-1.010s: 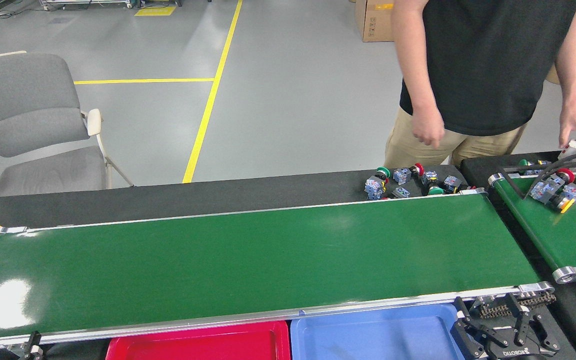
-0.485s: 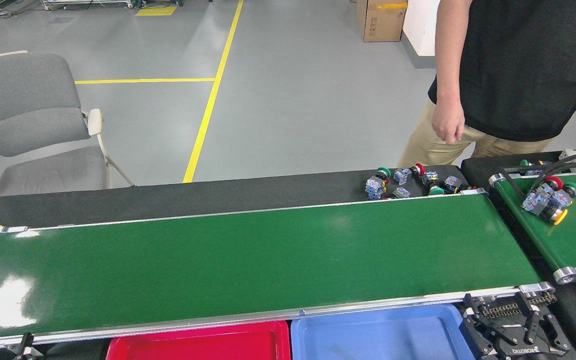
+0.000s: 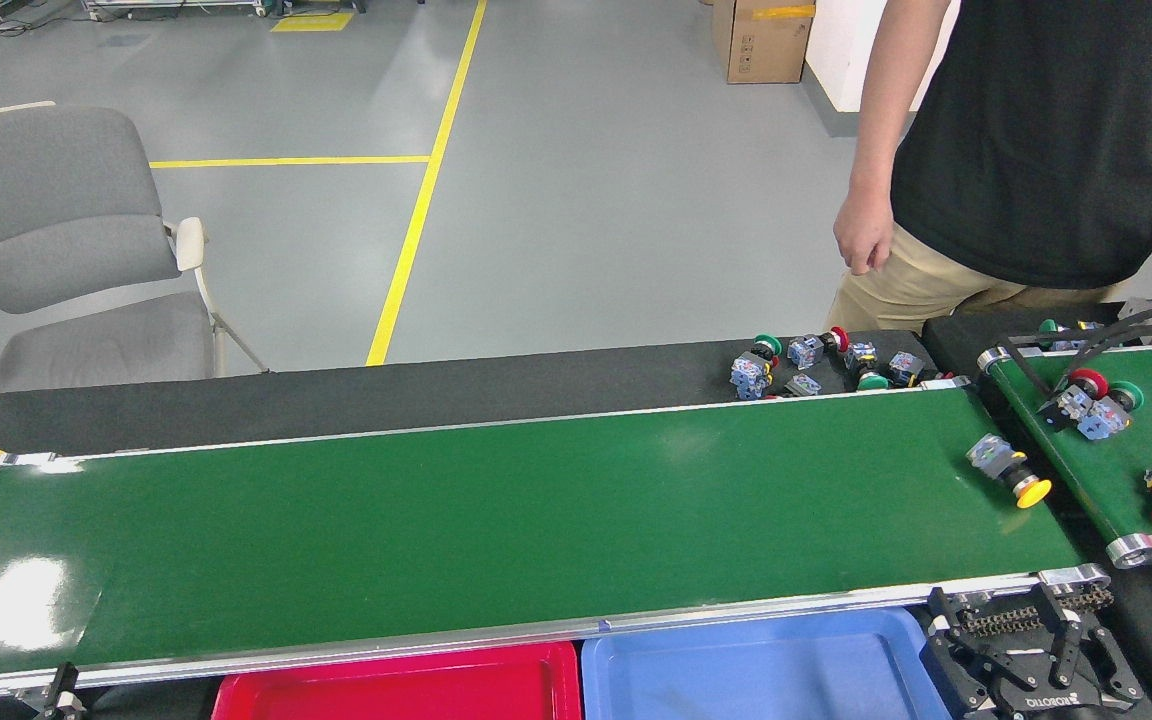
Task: Pick switch part from conveyor to tray
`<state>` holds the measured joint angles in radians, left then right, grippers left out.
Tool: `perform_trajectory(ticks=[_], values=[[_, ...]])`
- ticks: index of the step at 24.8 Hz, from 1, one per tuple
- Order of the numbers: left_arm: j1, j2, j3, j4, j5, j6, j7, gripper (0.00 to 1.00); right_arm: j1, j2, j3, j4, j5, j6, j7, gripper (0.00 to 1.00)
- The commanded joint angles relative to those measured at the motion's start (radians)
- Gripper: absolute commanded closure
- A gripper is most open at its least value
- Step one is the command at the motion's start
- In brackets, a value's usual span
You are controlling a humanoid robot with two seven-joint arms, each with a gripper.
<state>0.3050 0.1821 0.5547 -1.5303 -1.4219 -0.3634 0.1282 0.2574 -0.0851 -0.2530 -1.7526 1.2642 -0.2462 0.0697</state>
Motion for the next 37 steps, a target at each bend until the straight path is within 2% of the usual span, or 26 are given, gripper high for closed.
perform_trajectory(ticks=[1, 11, 17, 25, 34, 37], values=[[0.005, 0.007, 0.001, -0.013, 0.000, -0.003, 0.008, 0.00, -0.010, -0.016, -0.005, -0.013, -0.002, -0.005, 0.002, 0.00], [0.020, 0.005, -0.013, -0.013, -0.005, -0.003, 0.008, 0.00, -0.014, -0.013, -0.005, -0.011, -0.002, 0.004, 0.029, 0.00], [0.020, 0.013, -0.018, -0.011, -0.005, -0.003, 0.008, 0.00, -0.064, -0.016, 0.004, 0.001, 0.004, 0.004, 0.105, 0.00], [0.019, 0.014, -0.019, -0.011, -0.005, -0.003, 0.007, 0.00, -0.193, -0.030, 0.070, 0.124, 0.037, 0.005, 0.116, 0.00], [0.008, 0.016, -0.036, -0.008, -0.008, -0.002, 0.007, 0.00, -0.284, -0.016, 0.162, 0.231, 0.055, 0.010, 0.137, 0.00], [0.003, 0.016, -0.047, -0.007, -0.008, -0.002, 0.007, 0.00, -0.331, -0.013, 0.218, 0.277, 0.055, 0.062, 0.139, 0.00]])
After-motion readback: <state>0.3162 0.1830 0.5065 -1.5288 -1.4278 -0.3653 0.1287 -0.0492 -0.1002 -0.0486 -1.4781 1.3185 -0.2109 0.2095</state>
